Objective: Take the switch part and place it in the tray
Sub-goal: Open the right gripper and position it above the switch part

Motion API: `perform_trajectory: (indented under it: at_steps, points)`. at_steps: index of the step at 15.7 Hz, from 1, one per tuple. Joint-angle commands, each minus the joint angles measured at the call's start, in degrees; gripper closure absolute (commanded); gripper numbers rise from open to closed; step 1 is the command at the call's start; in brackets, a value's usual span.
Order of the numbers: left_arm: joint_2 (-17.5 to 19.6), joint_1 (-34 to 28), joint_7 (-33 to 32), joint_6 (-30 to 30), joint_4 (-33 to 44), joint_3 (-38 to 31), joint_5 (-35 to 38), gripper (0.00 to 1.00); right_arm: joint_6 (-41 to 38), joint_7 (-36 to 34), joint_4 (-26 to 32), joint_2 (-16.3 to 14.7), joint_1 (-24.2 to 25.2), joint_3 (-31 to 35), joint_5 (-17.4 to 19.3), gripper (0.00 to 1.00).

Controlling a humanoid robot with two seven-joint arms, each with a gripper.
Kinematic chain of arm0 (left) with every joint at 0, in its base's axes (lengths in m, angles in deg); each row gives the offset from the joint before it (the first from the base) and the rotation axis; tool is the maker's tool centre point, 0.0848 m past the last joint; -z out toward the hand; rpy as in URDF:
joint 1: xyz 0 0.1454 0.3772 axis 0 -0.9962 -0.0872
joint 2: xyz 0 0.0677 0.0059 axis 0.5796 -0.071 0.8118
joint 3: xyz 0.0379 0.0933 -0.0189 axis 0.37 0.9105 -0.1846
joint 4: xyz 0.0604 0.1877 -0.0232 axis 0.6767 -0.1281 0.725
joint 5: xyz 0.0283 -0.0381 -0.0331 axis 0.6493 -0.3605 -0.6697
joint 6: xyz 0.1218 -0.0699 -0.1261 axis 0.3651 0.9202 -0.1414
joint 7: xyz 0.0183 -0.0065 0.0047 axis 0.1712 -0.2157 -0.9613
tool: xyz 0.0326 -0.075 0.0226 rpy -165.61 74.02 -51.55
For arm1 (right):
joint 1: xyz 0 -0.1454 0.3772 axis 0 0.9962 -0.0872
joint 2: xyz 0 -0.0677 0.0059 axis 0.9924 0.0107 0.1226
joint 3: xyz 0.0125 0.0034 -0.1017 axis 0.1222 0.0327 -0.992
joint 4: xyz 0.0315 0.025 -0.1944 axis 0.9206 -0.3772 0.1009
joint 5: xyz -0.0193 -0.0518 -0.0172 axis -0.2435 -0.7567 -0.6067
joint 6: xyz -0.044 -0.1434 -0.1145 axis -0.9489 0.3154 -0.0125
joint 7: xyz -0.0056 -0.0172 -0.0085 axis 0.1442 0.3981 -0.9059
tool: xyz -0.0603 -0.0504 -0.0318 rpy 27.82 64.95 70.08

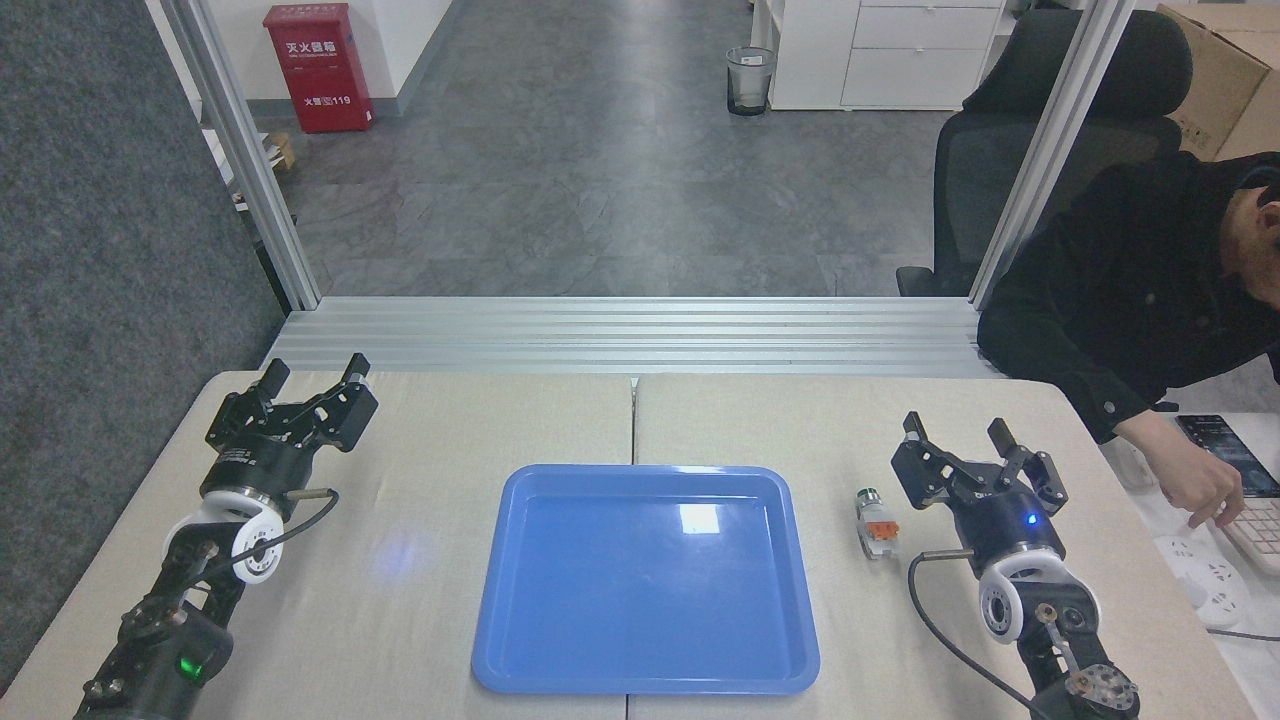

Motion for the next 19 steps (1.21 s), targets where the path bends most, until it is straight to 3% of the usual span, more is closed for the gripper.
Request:
perform_trajectory:
  at_steps: [1,6,19]
  points:
    - [0.0,0.0,0.0,0.0,0.0,0.0,0.0,0.0,0.3,-0.8,0.1,1.2,-0.1,-0.8,-1.5,0.0]
    - [0.0,0.0,0.0,0.0,0.0,0.0,0.0,0.0,0.3,-0.7,1.0,1.0,-2.2,3.5,-1.2,0.0]
    - [0.0,0.0,0.0,0.0,0.0,0.0,0.0,0.0,0.1,-0.6,0.8,1.3,-2.1,3.8,-1.4,0.0]
